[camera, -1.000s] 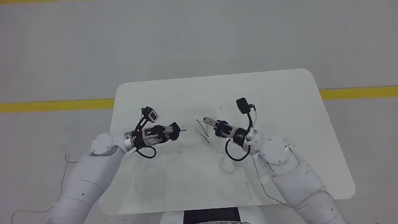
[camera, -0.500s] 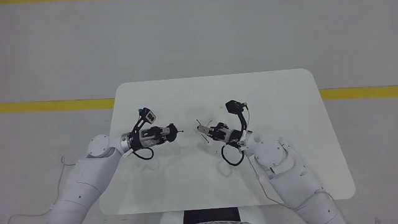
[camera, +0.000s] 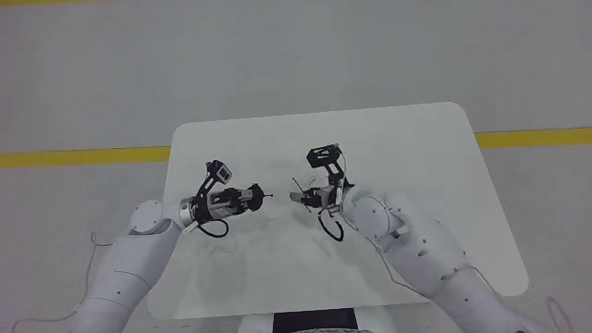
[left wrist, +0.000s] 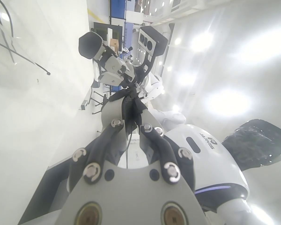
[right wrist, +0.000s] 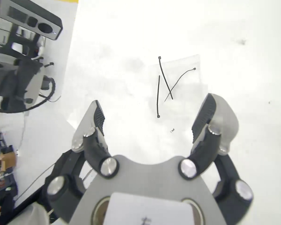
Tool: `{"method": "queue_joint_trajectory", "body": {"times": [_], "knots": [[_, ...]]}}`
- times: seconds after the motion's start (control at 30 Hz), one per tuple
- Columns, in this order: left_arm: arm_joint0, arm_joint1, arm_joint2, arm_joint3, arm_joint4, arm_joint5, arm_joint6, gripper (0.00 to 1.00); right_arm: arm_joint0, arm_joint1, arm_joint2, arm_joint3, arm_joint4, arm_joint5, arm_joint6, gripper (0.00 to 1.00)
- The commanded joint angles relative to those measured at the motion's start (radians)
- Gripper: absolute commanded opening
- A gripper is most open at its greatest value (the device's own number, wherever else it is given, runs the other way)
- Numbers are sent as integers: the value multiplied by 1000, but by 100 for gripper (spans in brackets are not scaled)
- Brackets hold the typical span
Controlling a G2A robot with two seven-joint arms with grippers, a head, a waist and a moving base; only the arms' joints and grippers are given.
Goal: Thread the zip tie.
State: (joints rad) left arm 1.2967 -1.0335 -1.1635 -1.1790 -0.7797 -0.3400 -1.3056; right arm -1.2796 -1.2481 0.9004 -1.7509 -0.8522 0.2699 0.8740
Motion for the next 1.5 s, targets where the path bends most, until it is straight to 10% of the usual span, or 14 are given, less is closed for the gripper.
{"method": "queue_joint_trajectory", "body": {"times": [0.0, 0.47, 0.97, 1.47], "knots": [[0, 0, 0, 0, 0, 0, 0, 0, -1, 0, 1, -1, 2, 0, -2, 100], [5, 1, -1, -6, 12, 0, 35, 0, 40, -10, -26, 24, -5, -44, -8, 100], [58, 30, -110, -7, -14, 3, -12, 0, 83, -23, -62, 67, -27, -38, -6, 100], [58, 30, -110, -7, -14, 3, -12, 0, 201, -75, -177, 235, -30, -72, 19, 100]]}}
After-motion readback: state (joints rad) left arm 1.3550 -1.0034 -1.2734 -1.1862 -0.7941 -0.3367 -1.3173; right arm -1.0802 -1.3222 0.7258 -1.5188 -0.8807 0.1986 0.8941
